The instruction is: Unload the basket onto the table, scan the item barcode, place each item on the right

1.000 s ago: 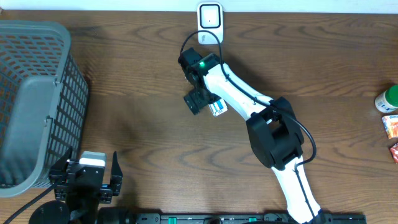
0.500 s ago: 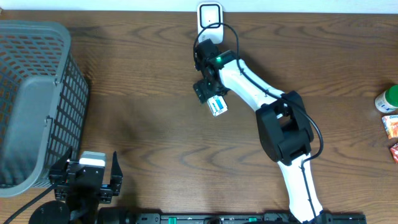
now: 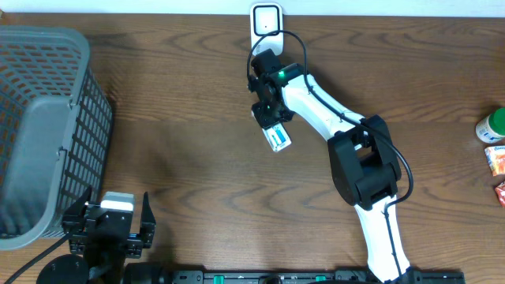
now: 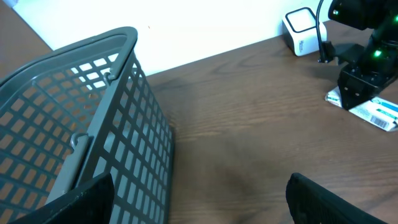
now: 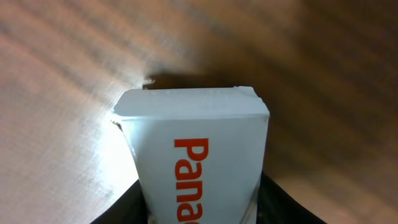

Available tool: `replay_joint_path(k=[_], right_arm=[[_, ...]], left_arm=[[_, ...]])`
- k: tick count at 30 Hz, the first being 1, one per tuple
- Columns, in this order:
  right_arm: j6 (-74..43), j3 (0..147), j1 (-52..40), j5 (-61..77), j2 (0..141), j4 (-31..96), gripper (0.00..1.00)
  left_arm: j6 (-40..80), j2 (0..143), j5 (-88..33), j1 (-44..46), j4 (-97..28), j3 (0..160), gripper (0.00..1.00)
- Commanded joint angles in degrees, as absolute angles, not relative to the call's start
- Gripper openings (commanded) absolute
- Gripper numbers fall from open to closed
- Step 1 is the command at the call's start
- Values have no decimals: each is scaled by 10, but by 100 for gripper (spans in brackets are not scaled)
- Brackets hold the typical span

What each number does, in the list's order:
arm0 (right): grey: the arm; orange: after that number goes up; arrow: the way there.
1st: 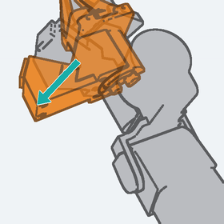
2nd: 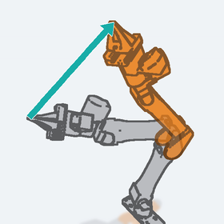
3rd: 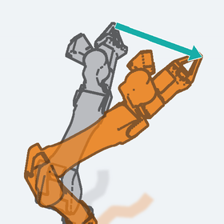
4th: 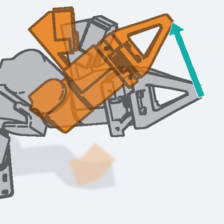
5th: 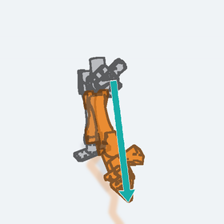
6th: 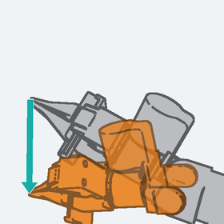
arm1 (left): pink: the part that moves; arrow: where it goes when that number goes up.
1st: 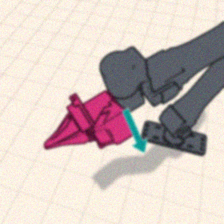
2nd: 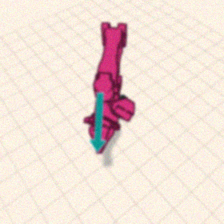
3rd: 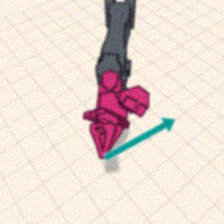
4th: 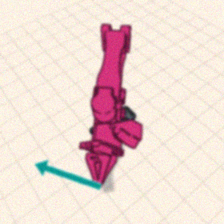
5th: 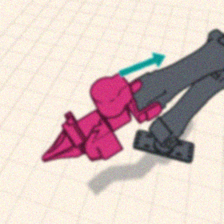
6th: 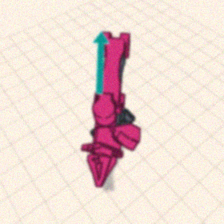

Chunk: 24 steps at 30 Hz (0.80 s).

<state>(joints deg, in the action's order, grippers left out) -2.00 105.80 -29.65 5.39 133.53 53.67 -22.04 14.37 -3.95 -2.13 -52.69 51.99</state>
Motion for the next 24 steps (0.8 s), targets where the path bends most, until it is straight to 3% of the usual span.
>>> replay_joint_path(k=[1, 18, 24], right_arm=[[-10, 1063, -290, 156, 1353, 583, 34], [103, 1185, -284, 488, 1353, 828, 35], [123, 1185, -283, 505, 1353, 838, 35]], left_arm=[[-213, 145, -38, -20, -527, 520, 86], [-213, 145, -39, -20, -527, 520, 86], [-213, 145, -38, -20, -527, 520, 86]])
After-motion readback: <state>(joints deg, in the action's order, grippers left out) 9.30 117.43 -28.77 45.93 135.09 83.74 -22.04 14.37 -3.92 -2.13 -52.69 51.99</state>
